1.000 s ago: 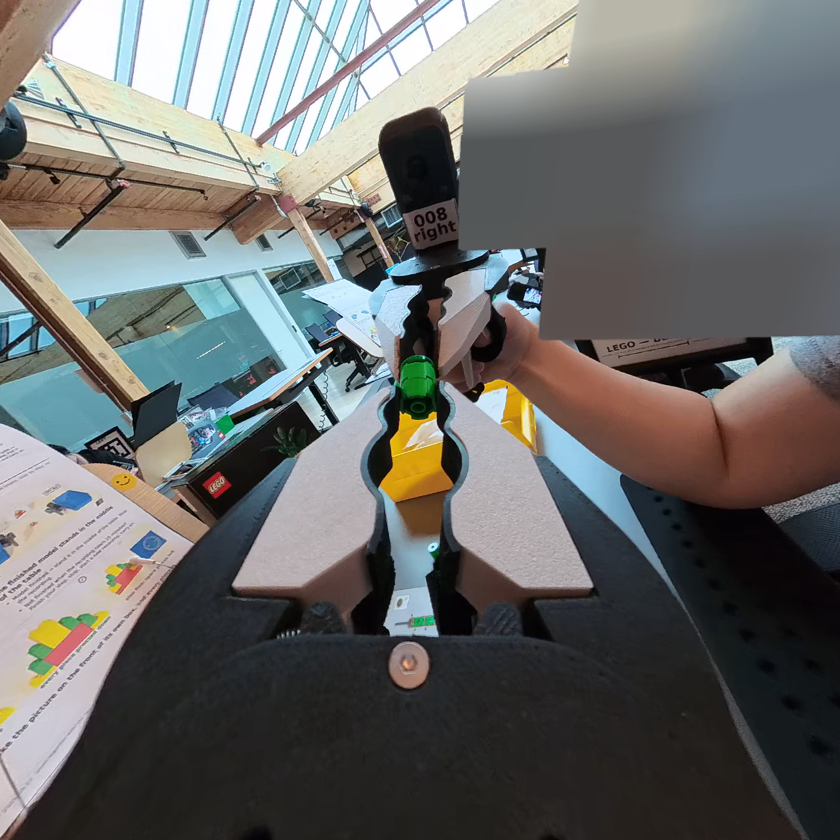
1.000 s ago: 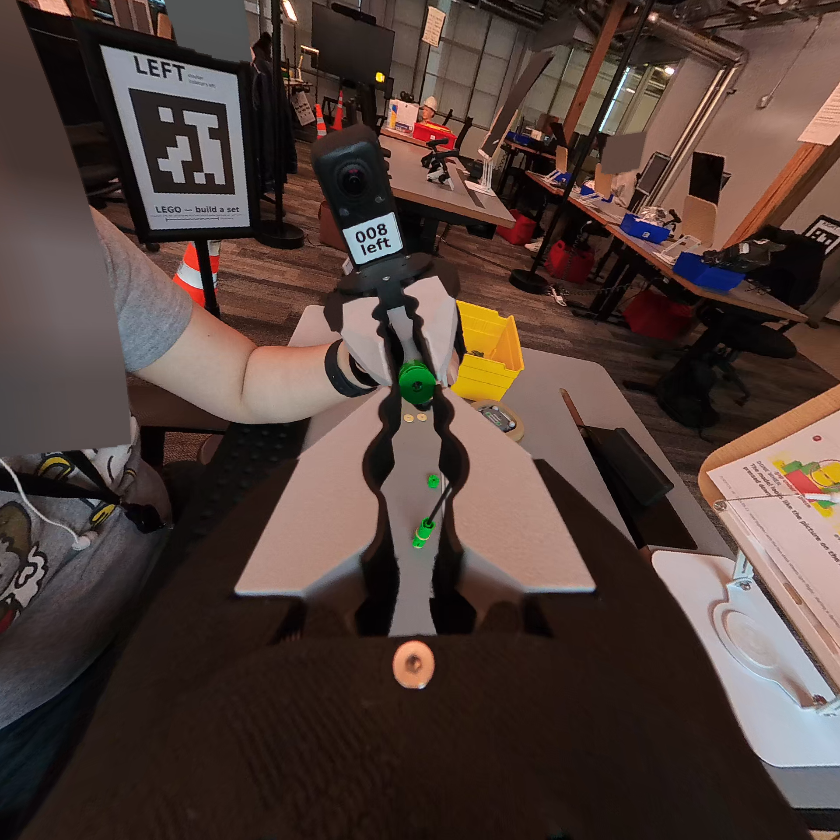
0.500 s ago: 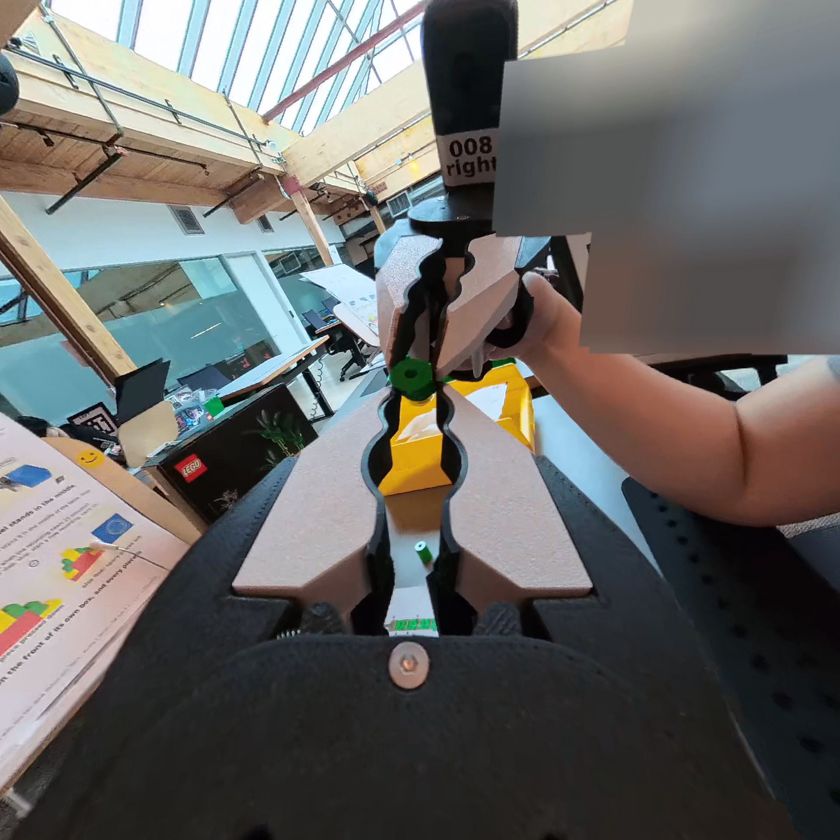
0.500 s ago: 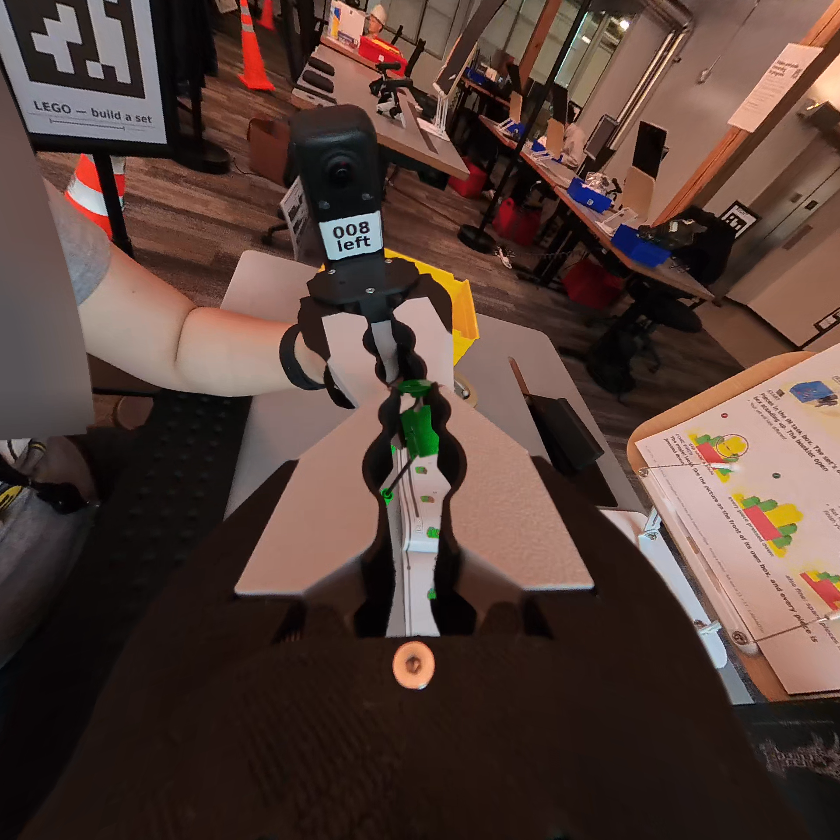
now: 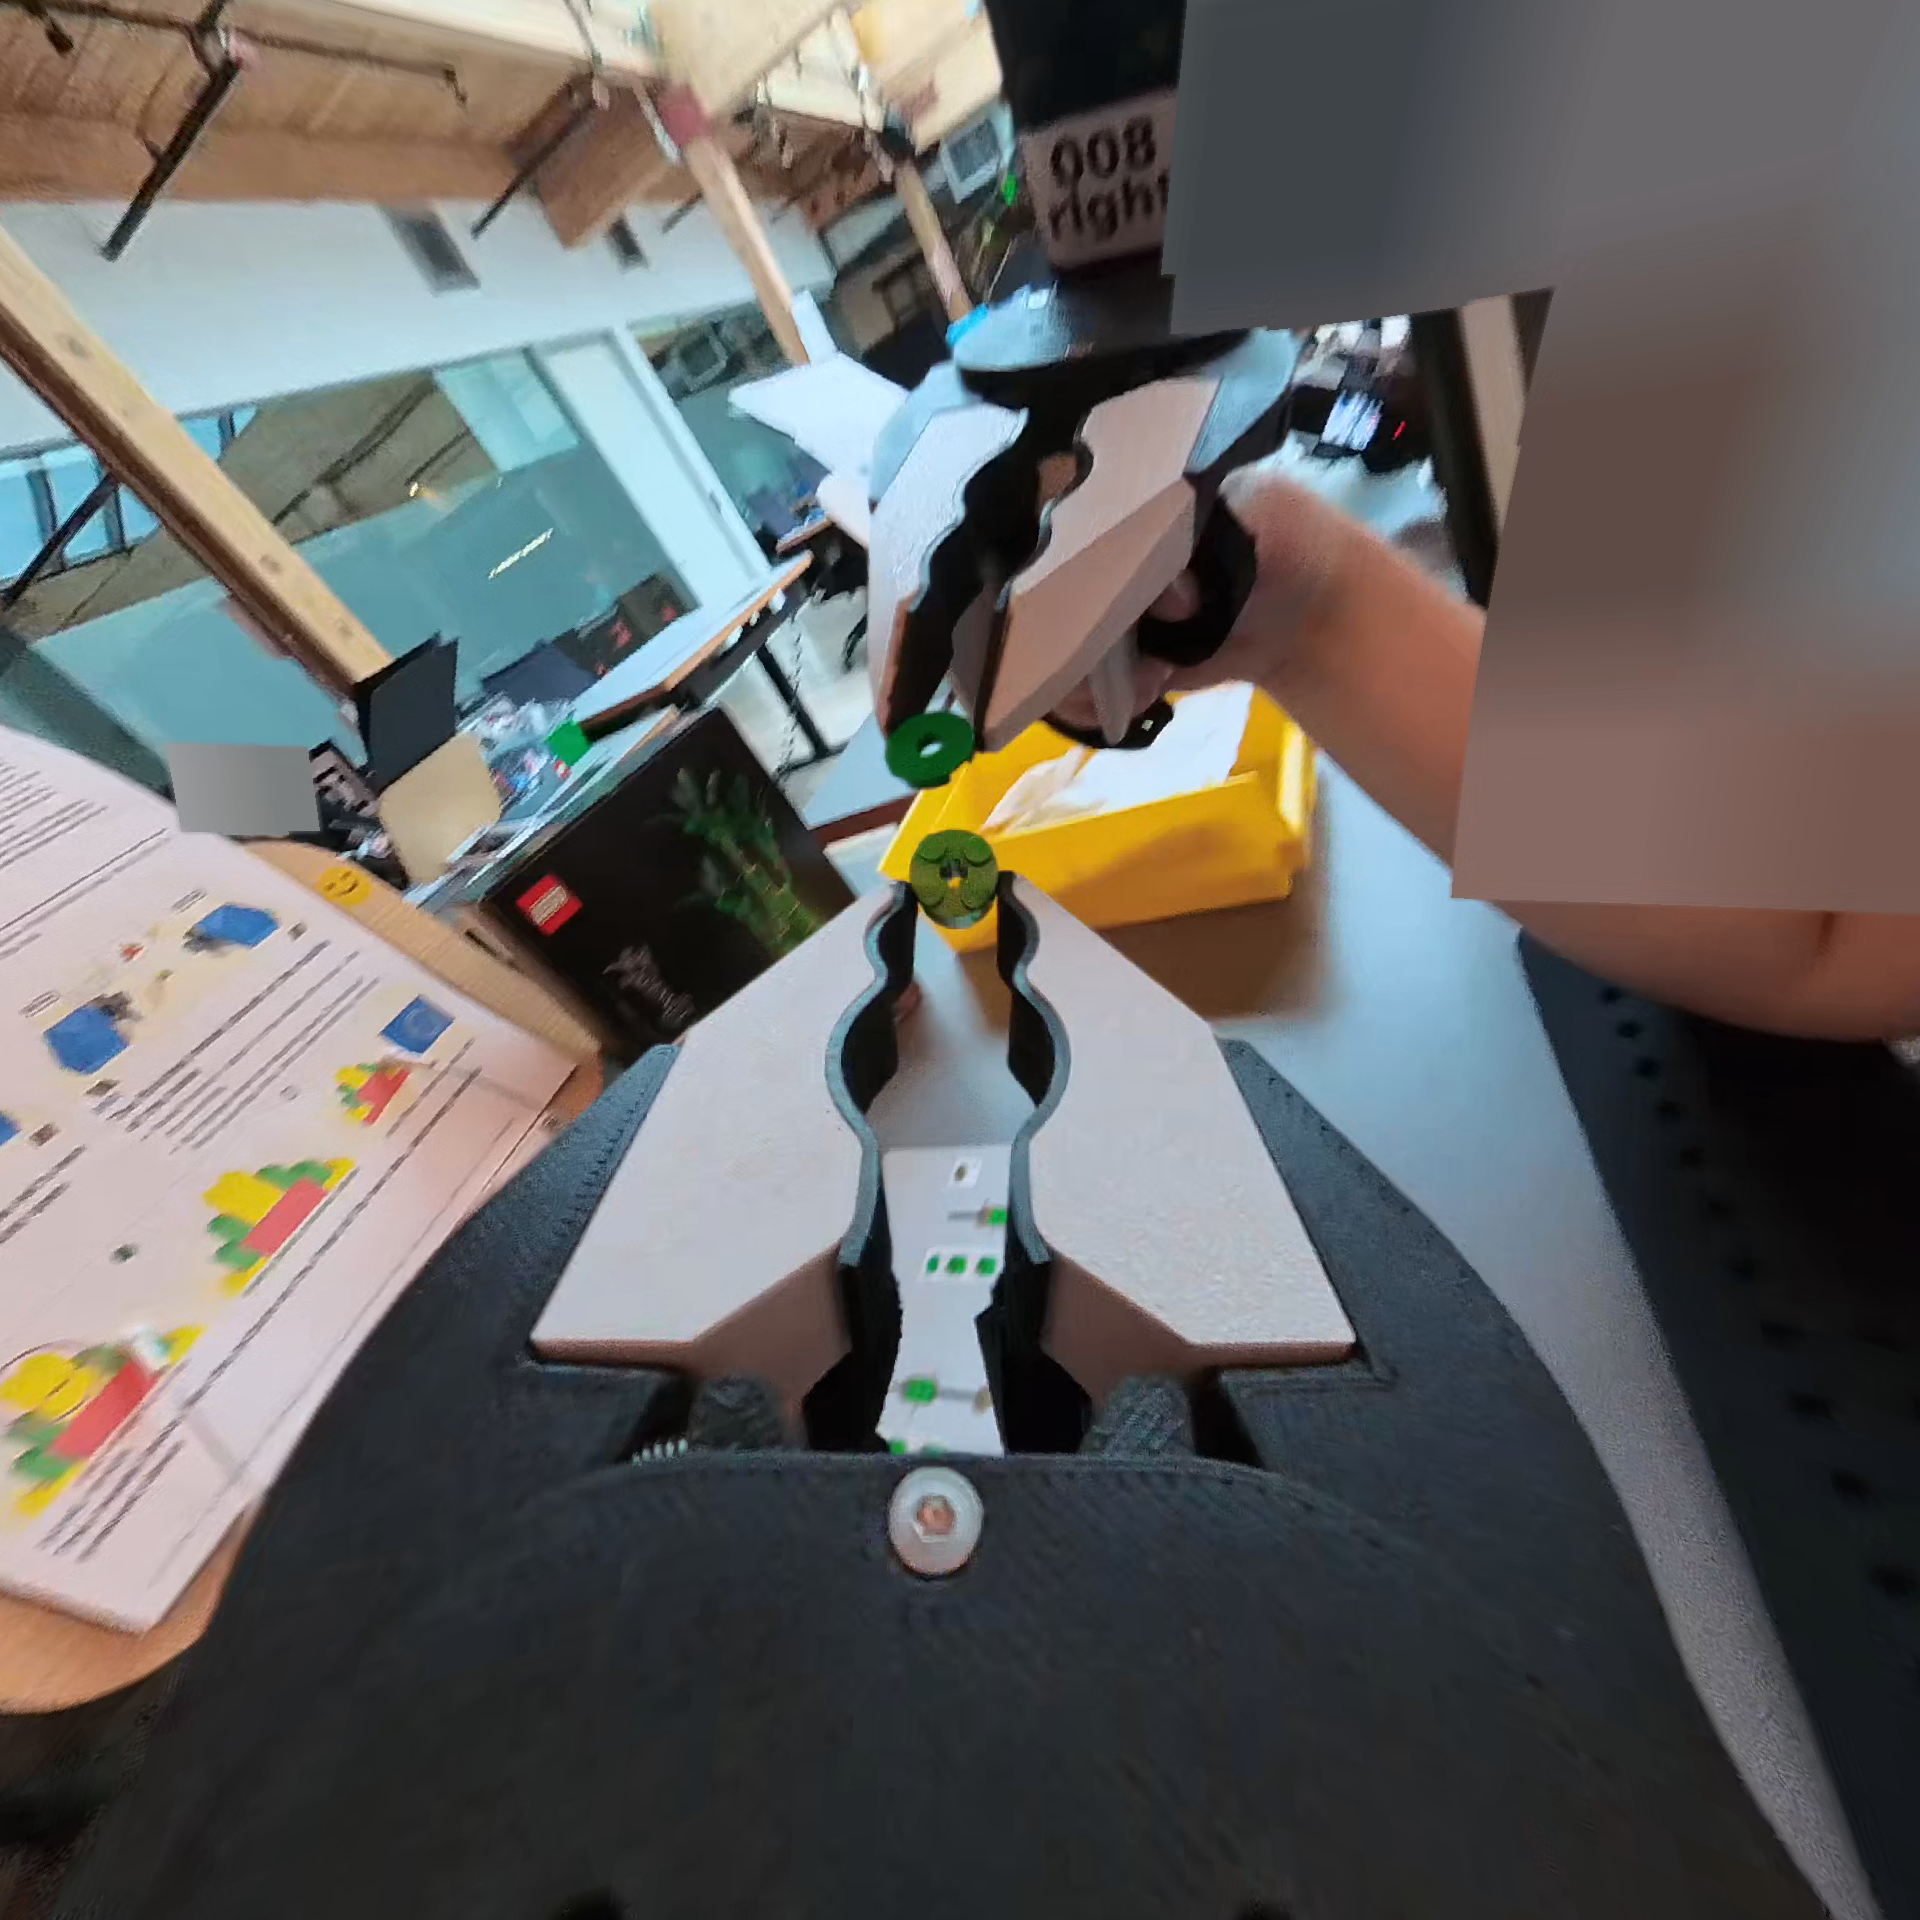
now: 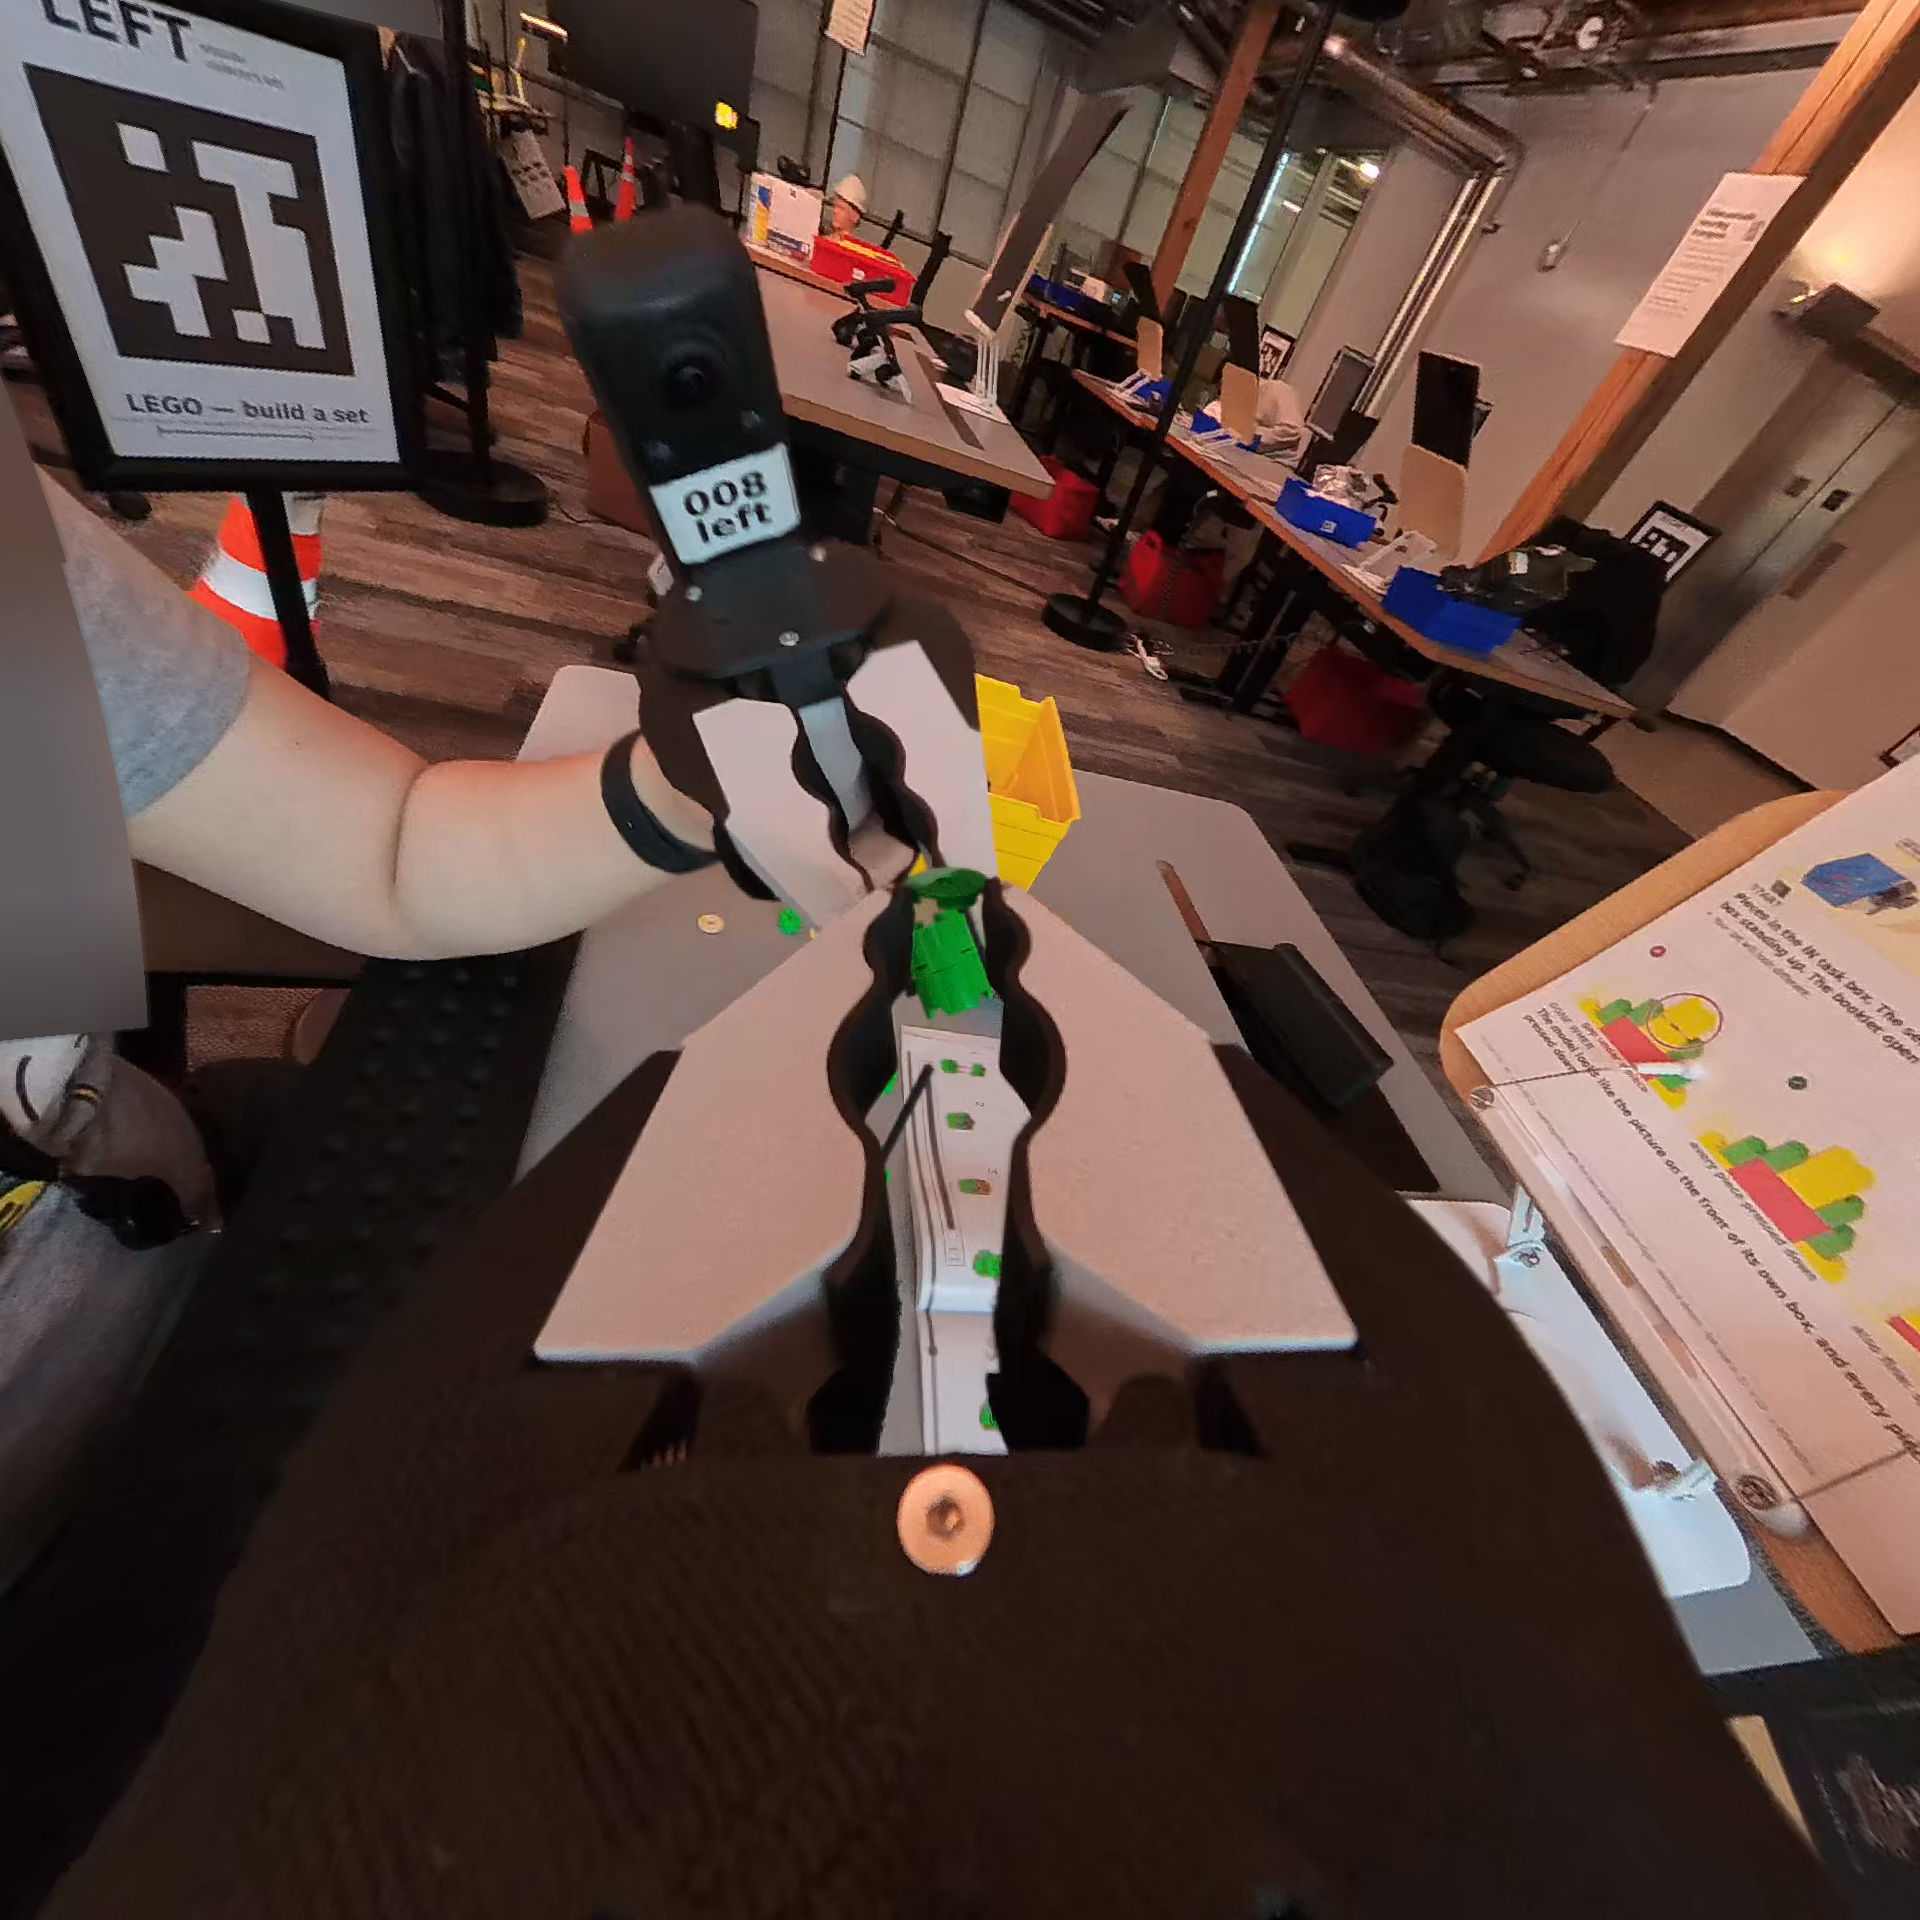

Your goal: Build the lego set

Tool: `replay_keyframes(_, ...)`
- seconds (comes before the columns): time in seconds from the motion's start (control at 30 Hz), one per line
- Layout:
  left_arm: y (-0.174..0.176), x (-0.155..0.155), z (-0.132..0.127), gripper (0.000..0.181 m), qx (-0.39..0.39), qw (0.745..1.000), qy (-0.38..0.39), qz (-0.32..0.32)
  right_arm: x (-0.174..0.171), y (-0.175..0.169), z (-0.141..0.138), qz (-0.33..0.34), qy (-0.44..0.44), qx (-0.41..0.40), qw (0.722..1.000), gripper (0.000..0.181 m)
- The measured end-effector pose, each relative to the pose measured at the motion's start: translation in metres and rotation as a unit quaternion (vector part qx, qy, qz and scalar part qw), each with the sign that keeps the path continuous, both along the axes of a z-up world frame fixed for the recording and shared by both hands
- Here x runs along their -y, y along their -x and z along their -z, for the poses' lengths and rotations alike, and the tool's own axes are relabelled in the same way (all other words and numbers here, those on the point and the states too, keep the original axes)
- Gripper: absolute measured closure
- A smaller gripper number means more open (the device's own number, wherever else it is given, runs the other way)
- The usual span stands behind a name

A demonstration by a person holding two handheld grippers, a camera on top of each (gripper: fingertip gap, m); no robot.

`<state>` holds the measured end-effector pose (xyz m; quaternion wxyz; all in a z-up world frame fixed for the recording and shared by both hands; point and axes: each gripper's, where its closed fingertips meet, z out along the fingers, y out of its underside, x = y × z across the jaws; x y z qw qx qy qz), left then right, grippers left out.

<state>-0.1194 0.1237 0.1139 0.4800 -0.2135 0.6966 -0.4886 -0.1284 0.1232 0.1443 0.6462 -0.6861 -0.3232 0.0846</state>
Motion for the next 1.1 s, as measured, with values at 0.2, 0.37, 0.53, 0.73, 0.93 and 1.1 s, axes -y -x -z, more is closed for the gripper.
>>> replay_keyframes(0.2, 0.003, -0.026, 0.002, 0.169, -0.008, 0.995, -0.063, -0.071, -0.015, -0.026, 0.023, 0.017, 0.038, -0.016, 0.999, 0.170)
replay_keyframes(0.37, 0.012, -0.057, 0.001, 0.169, -0.034, 0.991, -0.065, -0.109, -0.005, -0.005, 0.141, -0.121, 0.238, 0.072, 0.961, 0.170)
replay_keyframes(0.53, 0.024, -0.071, -0.009, 0.169, -0.031, 0.993, -0.032, -0.111, -0.006, 0.021, 0.258, -0.212, 0.417, 0.119, 0.876, 0.170)
replay_keyframes(0.73, 0.029, -0.070, -0.012, 0.169, -0.030, 0.995, -0.024, -0.097, -0.007, 0.024, 0.298, -0.220, 0.442, 0.172, 0.852, 0.170)
replay_keyframes(0.93, 0.026, -0.069, -0.009, 0.169, -0.036, 0.995, -0.025, -0.092, -0.005, 0.012, 0.309, -0.192, 0.468, 0.163, 0.847, 0.169)
replay_keyframes(1.1, 0.019, -0.075, 0.003, 0.169, -0.049, 0.990, -0.061, -0.120, -0.014, 0.004, 0.279, -0.170, 0.445, 0.098, 0.874, 0.151)
